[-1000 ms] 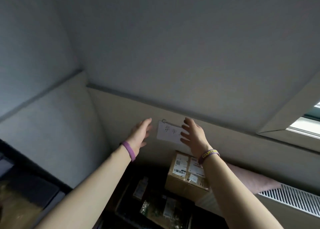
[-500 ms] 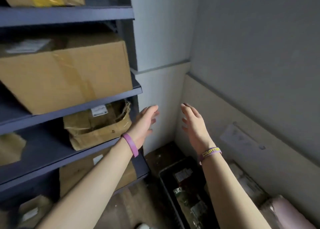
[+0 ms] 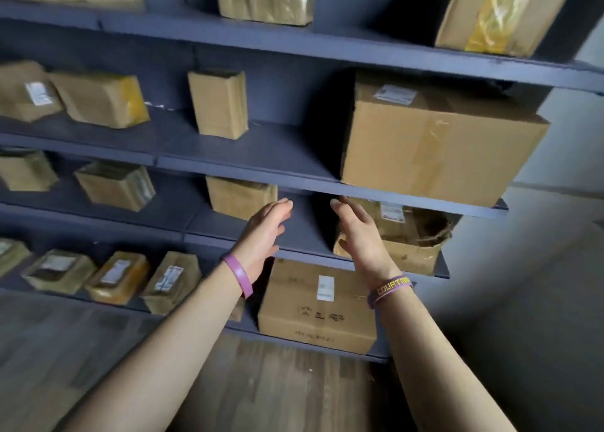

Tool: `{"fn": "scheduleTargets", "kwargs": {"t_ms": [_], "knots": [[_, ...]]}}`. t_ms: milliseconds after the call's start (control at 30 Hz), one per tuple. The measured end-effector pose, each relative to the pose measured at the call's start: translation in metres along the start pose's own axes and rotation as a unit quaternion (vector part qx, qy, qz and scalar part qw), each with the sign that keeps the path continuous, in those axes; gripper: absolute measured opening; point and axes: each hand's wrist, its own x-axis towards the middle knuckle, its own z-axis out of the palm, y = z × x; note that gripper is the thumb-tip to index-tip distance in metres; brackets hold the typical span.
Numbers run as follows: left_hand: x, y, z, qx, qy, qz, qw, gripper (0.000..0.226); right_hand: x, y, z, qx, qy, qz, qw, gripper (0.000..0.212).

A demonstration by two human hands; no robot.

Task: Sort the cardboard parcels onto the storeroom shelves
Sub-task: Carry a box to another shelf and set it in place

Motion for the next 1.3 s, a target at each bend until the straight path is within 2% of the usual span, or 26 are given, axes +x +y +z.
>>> {"fn": "scheduleTargets", "kwargs": {"t_ms": [67,167,367,533,667,833,1033,1100,1200,1300], "knots": [[-0.004,0.004,-0.061,-0.009,0.032,0.002,0.999,0.047,0.005,-0.001,0.062,-0.008,-0.028,-0.005,1.0,0.053],[-0.009,0.009,-0.151,-0.02,0.079,0.008,0.997,0.037,0.007,-0.002,0.153,-0.015,-0.065,-0.007,0.998,0.055],[-0.029,0.025,-0.312,-0.03,0.151,0.003,0.988,0.059,0.008,-0.01,0.322,0.004,-0.122,-0.013,0.992,0.049],[-0.031,0.025,-0.432,-0.037,0.215,0.016,0.976,0.036,0.015,-0.015,0.441,0.008,-0.185,-0.015,0.983,0.052],[-0.024,0.025,-0.513,-0.041,0.256,0.026,0.966,0.033,0.028,-0.017,0.523,0.011,-0.227,-0.023,0.974,0.041],[-0.005,0.03,-0.608,-0.052,0.305,0.022,0.951,0.027,0.058,-0.014,0.626,-0.011,-0.277,-0.015,0.961,0.056],[0.03,0.042,-0.73,-0.084,0.382,0.017,0.92,0.04,0.106,-0.016,0.771,-0.011,-0.34,-0.015,0.94,0.053],[0.042,0.052,-0.772,-0.09,0.411,0.013,0.907,0.036,0.124,-0.021,0.822,-0.014,-0.36,-0.009,0.933,0.052],[0.049,0.069,-0.831,-0.093,0.431,0.02,0.898,0.027,0.144,-0.029,0.9,-0.002,-0.401,-0.011,0.916,0.039],[0.051,0.08,-0.887,-0.097,0.441,0.041,0.891,0.018,0.154,-0.033,0.971,-0.006,-0.439,0.002,0.898,0.049]]}}
